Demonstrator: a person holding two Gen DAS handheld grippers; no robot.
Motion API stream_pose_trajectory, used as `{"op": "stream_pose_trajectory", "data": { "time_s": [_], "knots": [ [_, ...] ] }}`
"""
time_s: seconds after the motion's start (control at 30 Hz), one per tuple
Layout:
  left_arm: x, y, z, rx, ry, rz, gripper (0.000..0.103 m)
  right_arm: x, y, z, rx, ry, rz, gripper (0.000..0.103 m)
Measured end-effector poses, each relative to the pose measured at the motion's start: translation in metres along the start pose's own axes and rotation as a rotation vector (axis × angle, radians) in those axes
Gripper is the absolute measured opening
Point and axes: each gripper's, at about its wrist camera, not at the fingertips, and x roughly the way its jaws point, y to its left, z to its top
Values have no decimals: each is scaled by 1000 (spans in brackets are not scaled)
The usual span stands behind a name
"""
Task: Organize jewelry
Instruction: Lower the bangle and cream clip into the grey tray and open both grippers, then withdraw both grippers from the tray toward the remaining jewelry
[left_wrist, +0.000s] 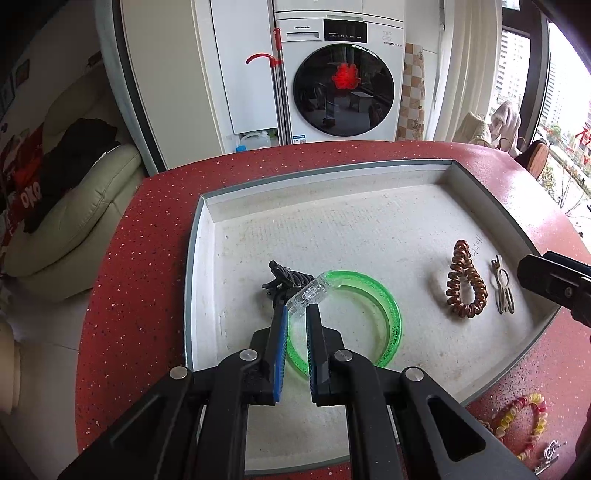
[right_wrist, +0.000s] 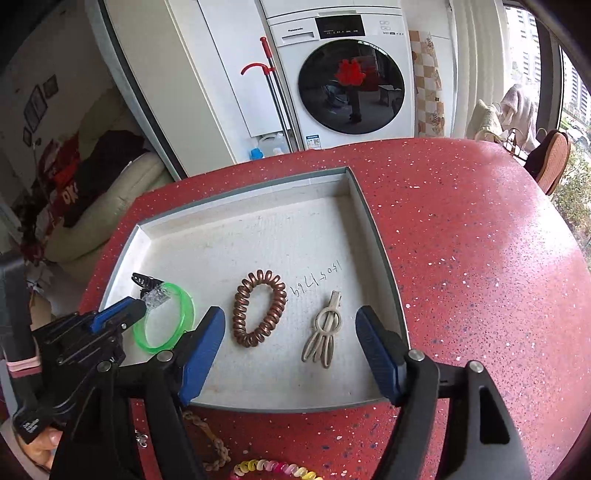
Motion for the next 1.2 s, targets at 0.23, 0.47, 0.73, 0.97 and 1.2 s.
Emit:
{"op": "stream_pose_trajectory", "data": {
  "time_s": [0.23,0.47,0.73,0.97,1.2],
  "knots": [
    [-6,-2,0,-1,-20,8,28,-28,-3,-8,60,-47,44,77],
    [-25,0,3,-19,-77,-6,28,-49,-4,-17,75,-74,70,80],
    [-39,5,0,-42,-80,-29,103,-64,0,-32,77,-76,84,80],
    [-65,13,-21,-67,-131,10,103,-81,-3,-53,92,-78,95,90],
    [-93,19,-64,-58,-123,36,103,-97,-6,-82,99,-91,93,103]
  ]
}}
